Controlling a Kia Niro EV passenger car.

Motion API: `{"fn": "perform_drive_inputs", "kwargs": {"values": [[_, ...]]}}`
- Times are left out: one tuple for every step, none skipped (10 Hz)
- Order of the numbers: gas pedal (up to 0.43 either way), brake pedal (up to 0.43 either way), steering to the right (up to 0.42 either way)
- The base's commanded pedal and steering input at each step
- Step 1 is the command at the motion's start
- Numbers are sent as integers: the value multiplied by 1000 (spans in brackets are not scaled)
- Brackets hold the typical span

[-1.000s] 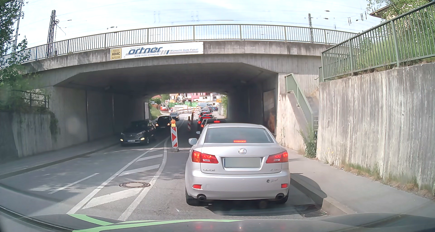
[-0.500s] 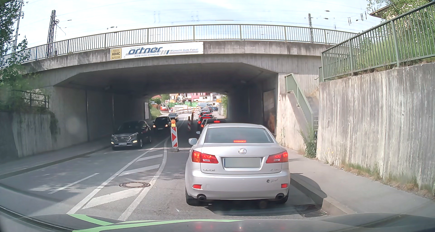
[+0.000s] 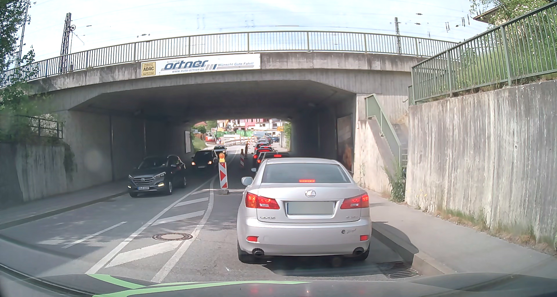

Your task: Follow the waypoints while adhering to traffic rules and regulations

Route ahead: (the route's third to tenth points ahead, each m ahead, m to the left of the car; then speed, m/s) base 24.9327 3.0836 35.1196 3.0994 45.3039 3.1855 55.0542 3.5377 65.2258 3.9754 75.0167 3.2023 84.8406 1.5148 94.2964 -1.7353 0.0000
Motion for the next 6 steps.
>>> {"fn": "perform_drive_inputs", "kwargs": {"values": [[0, 329, -3], [0, 329, -3], [0, 329, -3], [0, 329, -3], [0, 329, -3], [0, 329, -3]]}}
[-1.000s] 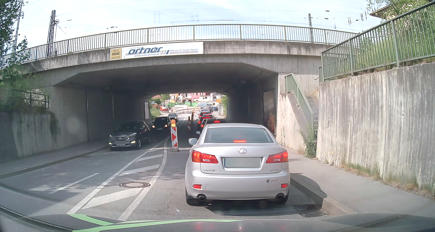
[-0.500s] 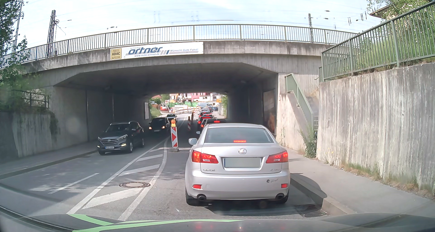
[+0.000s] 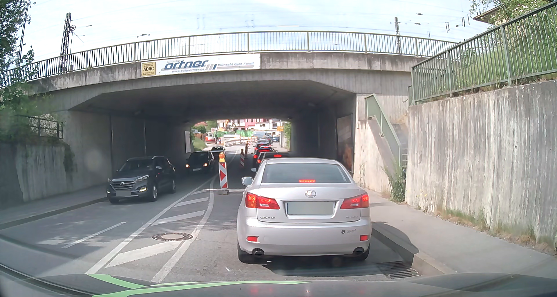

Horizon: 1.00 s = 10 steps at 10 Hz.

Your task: Follow the waypoints while adhering to traffic rules and regulations

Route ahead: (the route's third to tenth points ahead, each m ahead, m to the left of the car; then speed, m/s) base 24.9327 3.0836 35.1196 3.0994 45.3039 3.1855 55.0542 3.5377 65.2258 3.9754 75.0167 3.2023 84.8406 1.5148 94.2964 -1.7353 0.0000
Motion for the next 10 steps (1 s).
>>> {"fn": "perform_drive_inputs", "kwargs": {"values": [[0, 329, -3], [0, 329, -3], [0, 329, -3], [0, 329, -3], [0, 329, -3], [0, 329, -3], [0, 329, -3], [0, 329, -3], [0, 329, -3], [0, 329, -3]]}}
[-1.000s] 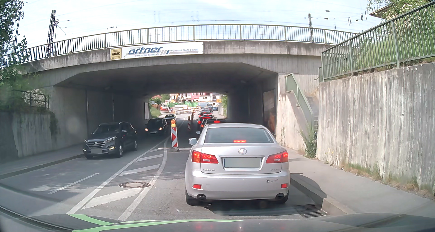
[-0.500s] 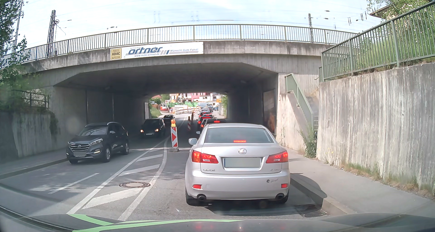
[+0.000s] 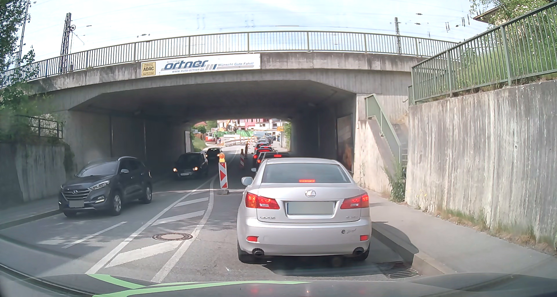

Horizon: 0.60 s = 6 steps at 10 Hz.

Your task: Follow the waypoints while adhering to traffic rules and regulations

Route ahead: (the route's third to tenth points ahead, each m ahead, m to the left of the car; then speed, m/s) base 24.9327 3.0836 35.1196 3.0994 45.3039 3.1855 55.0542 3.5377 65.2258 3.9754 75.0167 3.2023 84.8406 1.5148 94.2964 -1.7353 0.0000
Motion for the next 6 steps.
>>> {"fn": "perform_drive_inputs", "kwargs": {"values": [[0, 329, -3], [0, 329, -3], [0, 329, -3], [0, 329, -3], [0, 329, -3], [0, 329, -3]]}}
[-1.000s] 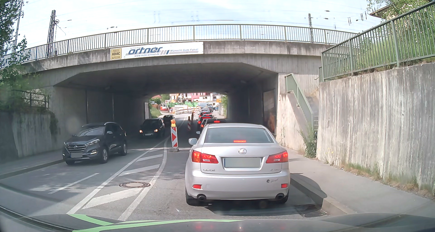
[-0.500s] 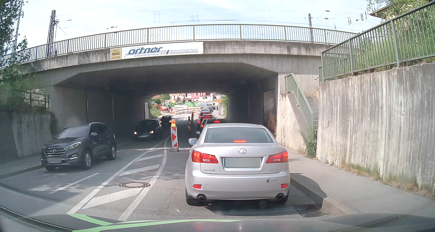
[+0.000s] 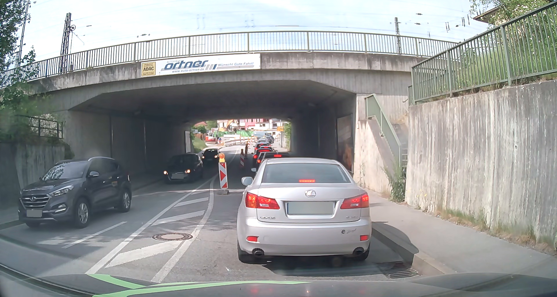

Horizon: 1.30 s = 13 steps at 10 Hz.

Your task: Follow the waypoints while adhering to traffic rules and regulations

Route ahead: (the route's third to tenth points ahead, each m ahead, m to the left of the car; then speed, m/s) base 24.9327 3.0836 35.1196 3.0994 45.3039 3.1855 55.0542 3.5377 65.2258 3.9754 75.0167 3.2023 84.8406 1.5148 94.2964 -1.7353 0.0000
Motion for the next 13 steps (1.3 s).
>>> {"fn": "perform_drive_inputs", "kwargs": {"values": [[0, 329, -3], [0, 329, -3], [0, 329, -3], [0, 329, -3], [0, 329, -3], [0, 335, -3], [0, 329, -3], [0, 329, -3], [0, 329, -3], [0, 329, -3], [0, 335, -3], [0, 335, -3], [0, 335, -3]]}}
